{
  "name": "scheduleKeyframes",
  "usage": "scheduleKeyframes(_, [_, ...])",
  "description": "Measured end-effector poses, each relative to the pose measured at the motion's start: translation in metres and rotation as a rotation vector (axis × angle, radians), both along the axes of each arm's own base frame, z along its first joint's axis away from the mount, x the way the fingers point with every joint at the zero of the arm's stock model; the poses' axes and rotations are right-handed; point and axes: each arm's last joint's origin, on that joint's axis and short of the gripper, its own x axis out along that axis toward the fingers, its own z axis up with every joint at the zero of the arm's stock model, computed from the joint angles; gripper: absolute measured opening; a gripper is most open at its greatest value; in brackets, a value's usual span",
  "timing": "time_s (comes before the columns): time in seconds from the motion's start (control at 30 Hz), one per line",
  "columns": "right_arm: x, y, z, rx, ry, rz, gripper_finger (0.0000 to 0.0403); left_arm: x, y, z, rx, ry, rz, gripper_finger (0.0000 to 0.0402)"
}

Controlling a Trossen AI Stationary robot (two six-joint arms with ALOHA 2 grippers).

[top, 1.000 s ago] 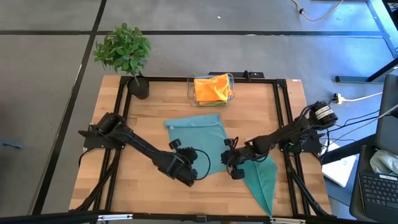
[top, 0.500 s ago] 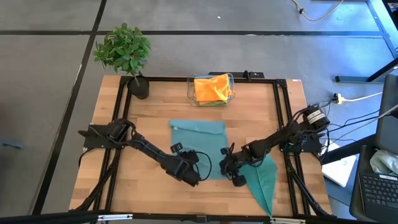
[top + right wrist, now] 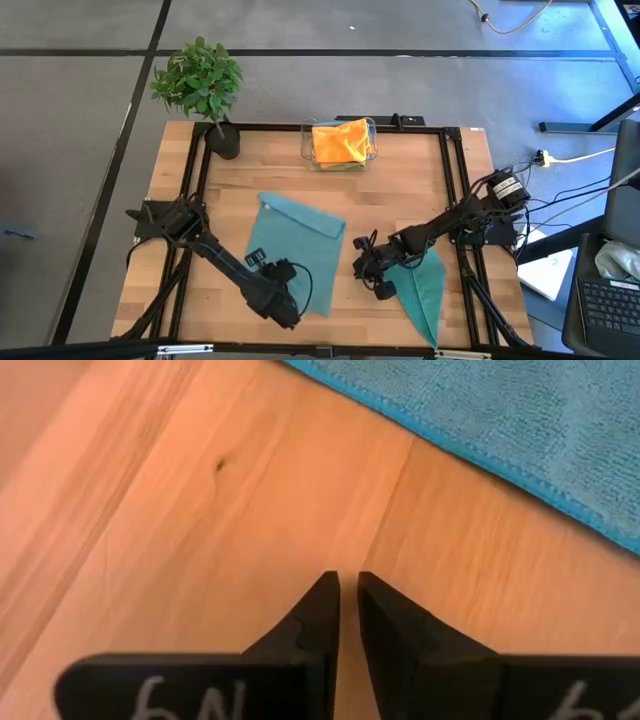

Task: Fold microfiber towels
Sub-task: Fold the top blue microfiber towel

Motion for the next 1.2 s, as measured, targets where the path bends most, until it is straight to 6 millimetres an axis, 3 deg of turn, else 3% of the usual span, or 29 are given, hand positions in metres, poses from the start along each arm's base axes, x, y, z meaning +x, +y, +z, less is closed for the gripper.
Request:
scheduleKeyframes(0.2, [0.001,0.0,0.004,-0.047,-0.004,0.011,0.0045,0.006,-0.012,0.001,-0.256,-0.005,0.107,0.001])
scheduleKeyframes(0.43, [0.018,-0.005,0.021,-0.338,-0.176,-0.112,0.0045,0.015,-0.02,0.001,-0.368,-0.101,0.168,0.0001])
scheduleKeyframes(0.57, [0.028,-0.019,0.015,-0.488,-0.207,-0.083,0.0045,0.014,-0.024,0.003,-0.378,-0.111,0.187,0.0002])
scheduleKeyframes(0.67, [0.037,-0.036,0.006,-0.489,-0.196,-0.097,0.0052,0.016,-0.027,0.006,-0.393,-0.109,0.158,0.0001])
scheduleKeyframes(0.83, [0.047,-0.051,0.003,-0.447,-0.224,-0.134,0.0098,0.019,-0.027,0.008,-0.372,-0.125,0.11,0.0003])
scheduleKeyframes(1.03, [0.052,-0.049,0.008,-0.329,-0.291,-0.113,0.0176,0.02,-0.025,0.008,-0.35,-0.136,0.106,0.0003])
scheduleKeyframes(1.2, [0.061,-0.053,0.014,-0.304,-0.389,-0.147,0.0216,0.02,-0.026,0.008,-0.35,-0.141,0.106,0.0001])
